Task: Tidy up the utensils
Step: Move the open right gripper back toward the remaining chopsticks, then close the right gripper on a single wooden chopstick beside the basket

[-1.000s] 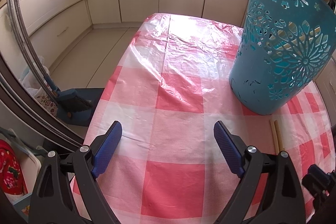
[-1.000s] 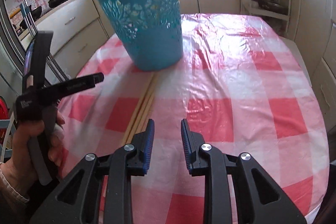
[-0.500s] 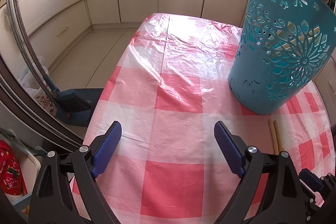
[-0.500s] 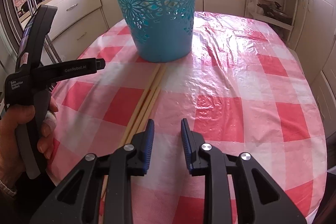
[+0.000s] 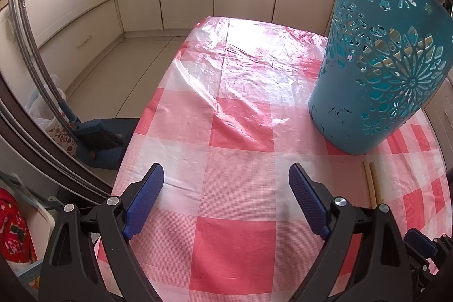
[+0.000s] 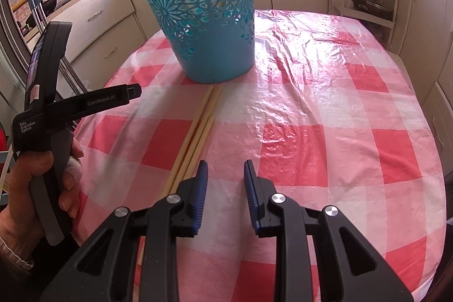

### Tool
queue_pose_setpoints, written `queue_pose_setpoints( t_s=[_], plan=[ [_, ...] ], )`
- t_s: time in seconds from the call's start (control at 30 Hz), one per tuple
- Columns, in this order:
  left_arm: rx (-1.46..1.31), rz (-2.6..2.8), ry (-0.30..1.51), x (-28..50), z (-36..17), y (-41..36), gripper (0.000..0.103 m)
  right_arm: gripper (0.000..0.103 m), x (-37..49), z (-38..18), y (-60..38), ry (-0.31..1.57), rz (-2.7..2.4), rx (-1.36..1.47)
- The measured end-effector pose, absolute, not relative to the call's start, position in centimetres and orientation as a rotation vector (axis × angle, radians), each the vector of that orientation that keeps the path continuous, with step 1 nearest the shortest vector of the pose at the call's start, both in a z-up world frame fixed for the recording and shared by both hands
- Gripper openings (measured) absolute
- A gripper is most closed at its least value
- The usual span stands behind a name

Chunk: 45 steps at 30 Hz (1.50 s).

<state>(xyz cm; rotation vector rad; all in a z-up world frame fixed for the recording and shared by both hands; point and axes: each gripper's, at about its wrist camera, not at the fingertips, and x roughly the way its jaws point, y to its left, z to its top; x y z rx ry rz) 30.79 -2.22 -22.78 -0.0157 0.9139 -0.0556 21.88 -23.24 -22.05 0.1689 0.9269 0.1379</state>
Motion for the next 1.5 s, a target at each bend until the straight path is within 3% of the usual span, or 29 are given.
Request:
queue_pose_setpoints(
  t_s=[0.63, 0.87, 1.5],
  plan=[
    [-0.014, -0.058, 0.917, 30.9, -22.8, -2.2, 0.086, 0.017, 23.6, -22.0, -20.4, 0.936, 0.15, 0.078],
    [-0.018, -0.06, 0.918, 30.9, -22.7, -2.2, 0.086, 0.005, 25.0, -22.3, -20.5, 0.935, 0.142, -0.031],
    [-0.052, -0.087, 0.947, 29.9, -22.6, -2.5, 0.088, 0.006, 24.4, -22.7, -26.6, 0.899, 0.157, 0.065]
  ],
)
